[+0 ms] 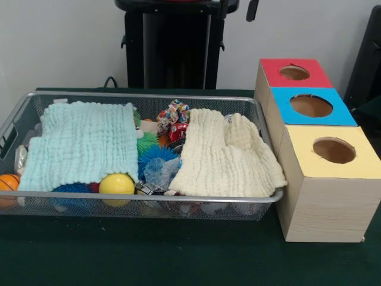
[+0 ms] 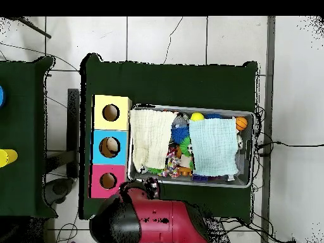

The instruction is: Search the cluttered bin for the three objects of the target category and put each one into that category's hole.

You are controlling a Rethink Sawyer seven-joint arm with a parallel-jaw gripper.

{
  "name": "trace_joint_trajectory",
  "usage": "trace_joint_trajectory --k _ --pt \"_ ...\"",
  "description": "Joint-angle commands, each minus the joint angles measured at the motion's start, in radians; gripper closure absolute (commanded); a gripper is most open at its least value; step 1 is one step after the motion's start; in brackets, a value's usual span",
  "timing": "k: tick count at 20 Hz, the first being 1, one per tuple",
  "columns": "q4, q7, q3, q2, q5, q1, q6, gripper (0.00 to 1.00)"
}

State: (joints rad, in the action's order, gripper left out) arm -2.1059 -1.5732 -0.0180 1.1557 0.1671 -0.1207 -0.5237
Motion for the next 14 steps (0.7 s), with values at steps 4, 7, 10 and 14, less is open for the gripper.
trace_joint_trajectory --k 4,7,10,14 --pt "0.122 0.011 0.121 -0.145 0.116 -0.092 0.167 0.0" --pt "0.149 -0.007 0.124 -0.183 0.13 -0.095 0.197 0.0" --pt "0.175 -0.015 0.133 -0.206 0.135 -0.098 0.214 0.0" --pt "0.243 -0.059 0.105 -0.272 0.145 -0.065 0.252 0.0"
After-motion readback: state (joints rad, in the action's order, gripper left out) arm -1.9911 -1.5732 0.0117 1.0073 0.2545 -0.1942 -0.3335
